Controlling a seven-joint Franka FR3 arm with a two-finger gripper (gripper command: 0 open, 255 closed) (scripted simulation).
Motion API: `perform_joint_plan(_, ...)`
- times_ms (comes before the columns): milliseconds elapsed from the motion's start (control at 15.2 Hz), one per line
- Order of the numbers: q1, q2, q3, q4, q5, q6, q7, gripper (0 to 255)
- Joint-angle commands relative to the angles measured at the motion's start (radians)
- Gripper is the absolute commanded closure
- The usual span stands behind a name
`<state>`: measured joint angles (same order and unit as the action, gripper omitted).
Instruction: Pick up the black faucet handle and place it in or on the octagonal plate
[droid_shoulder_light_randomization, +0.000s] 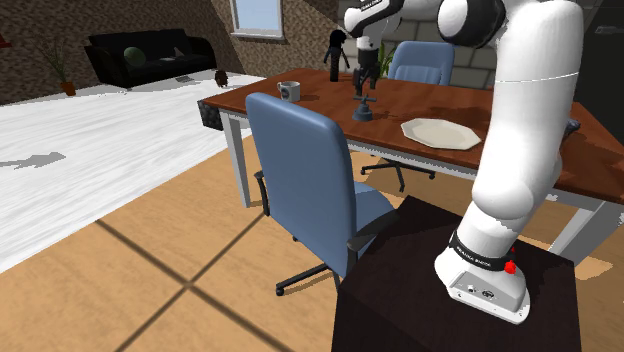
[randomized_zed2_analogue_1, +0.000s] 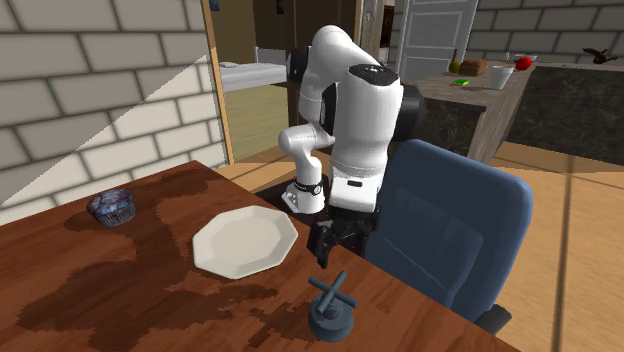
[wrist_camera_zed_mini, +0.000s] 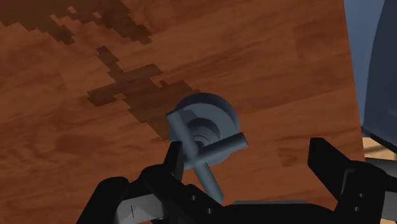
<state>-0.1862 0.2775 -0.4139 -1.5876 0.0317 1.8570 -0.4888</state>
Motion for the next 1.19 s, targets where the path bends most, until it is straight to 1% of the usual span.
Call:
perform_joint_plan(0, -0.033, 0.091, -0.004, 0.095, 0.026, -0.02, -0.032, 0)
perform_joint_plan(66, -0.039, 0.107, -0.003, 0.113, 0.03, -0.025, -0.037, 0)
perform_joint_plan(528, -0.042, 0.122, 0.001, 0.032, 0.037, 0.07, -0.041, 0)
perform_joint_plan(1056, -0.042, 0.122, 0.001, 0.032, 0.037, 0.07, -0.041, 0)
perform_joint_plan(1122, -0.042, 0.122, 0.001, 0.032, 0.037, 0.07, -0.041, 255)
